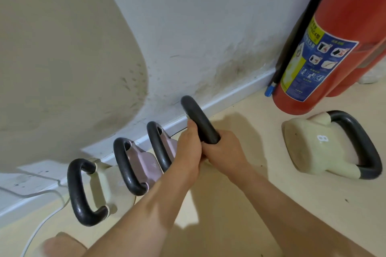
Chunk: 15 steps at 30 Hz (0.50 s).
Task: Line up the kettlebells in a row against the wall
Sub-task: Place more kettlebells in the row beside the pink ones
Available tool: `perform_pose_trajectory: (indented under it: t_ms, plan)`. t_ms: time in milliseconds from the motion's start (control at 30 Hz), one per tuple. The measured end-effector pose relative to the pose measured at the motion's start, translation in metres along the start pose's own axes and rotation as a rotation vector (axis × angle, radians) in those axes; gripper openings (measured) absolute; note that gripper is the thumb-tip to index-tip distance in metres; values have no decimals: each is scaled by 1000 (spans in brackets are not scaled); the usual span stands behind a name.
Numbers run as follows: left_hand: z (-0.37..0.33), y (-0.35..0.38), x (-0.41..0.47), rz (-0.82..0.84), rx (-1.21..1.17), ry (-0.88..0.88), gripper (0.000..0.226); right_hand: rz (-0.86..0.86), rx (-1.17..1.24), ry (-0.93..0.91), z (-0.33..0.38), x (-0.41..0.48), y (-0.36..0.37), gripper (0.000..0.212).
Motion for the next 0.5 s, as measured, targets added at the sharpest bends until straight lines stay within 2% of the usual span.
perform_pose_trajectory:
  t_ms: [100,367,500]
  plan:
    - [-4,0,0,4,185,75,41,-51,75,12,-1,-4,3,23]
    - [-10,7,2,85,257,77,46,28,80,-31,4,-5,-7,17]
    - [-9,10,0,61,294,89,51,49,81,-48,6,-6,-8,28]
Point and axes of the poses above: each hand's wrist, its own x-axis towards the middle knuckle, its own y-axis out of the palm, z = x × y, the point moved 2 cm from there along x, towards the middle knuckle, and after that the axes turned 1 degree about -y, right-handed, at the moved point
